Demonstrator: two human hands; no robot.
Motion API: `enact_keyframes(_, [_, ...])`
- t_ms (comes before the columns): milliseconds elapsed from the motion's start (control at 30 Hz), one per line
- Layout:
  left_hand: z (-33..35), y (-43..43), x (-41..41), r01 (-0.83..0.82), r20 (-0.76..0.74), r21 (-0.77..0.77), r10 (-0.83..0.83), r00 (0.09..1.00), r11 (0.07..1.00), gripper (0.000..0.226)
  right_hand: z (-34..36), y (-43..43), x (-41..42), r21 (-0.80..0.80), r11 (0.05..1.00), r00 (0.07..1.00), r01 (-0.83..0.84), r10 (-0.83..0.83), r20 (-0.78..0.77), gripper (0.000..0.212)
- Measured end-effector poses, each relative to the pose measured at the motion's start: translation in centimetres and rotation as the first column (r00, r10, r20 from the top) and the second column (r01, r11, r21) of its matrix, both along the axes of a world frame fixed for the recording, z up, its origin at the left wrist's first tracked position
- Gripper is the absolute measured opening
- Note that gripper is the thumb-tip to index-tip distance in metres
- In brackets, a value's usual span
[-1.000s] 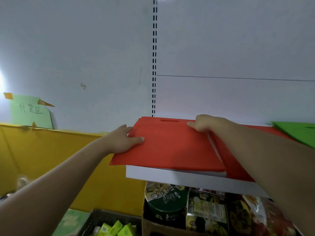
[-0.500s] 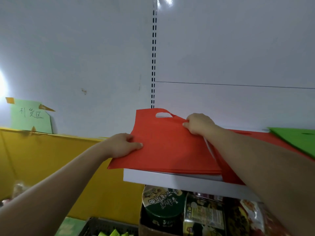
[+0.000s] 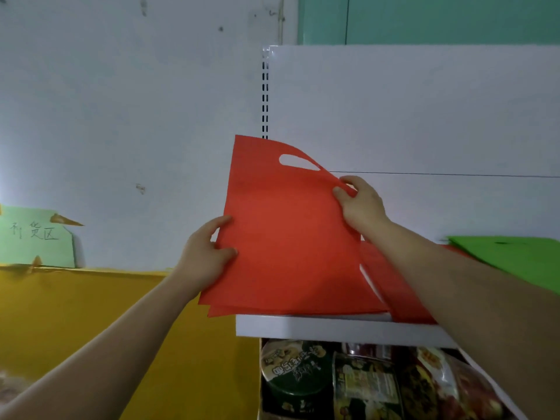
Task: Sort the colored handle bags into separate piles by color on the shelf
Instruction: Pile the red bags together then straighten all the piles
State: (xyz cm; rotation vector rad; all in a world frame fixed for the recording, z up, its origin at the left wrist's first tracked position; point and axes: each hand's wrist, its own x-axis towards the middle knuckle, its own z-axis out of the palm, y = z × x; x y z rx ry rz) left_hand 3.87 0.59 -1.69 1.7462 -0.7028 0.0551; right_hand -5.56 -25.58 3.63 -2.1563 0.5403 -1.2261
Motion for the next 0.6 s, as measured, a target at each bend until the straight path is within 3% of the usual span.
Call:
enact_keyframes(233, [0.1,2.0,-0.3,0.026,0.139,-0.045,-0.019,0.99,0.999,0.062,0.5,2.4,-2.8,-0.048,0.999,0.979,0.021,-0.011,0.203,0.044])
enact_keyframes(433, [-0.1,2.7,-1.3,0.058,0.198,-0.064,-0.044,0.979,0.996,0.062,0.6,4.5,-5.8,-0.131,0.988,0.982,0.082,-0.058,0.181,0.056])
enact_keyframes(600, [-0.5,1.8,-2.8,0.132,0.112,-0.075,-0.123,0.986,0.988,0.058,0.2,5.8,-9.5,-0.134,0.981,0.98,0.142,-0.119,0.162,0.056])
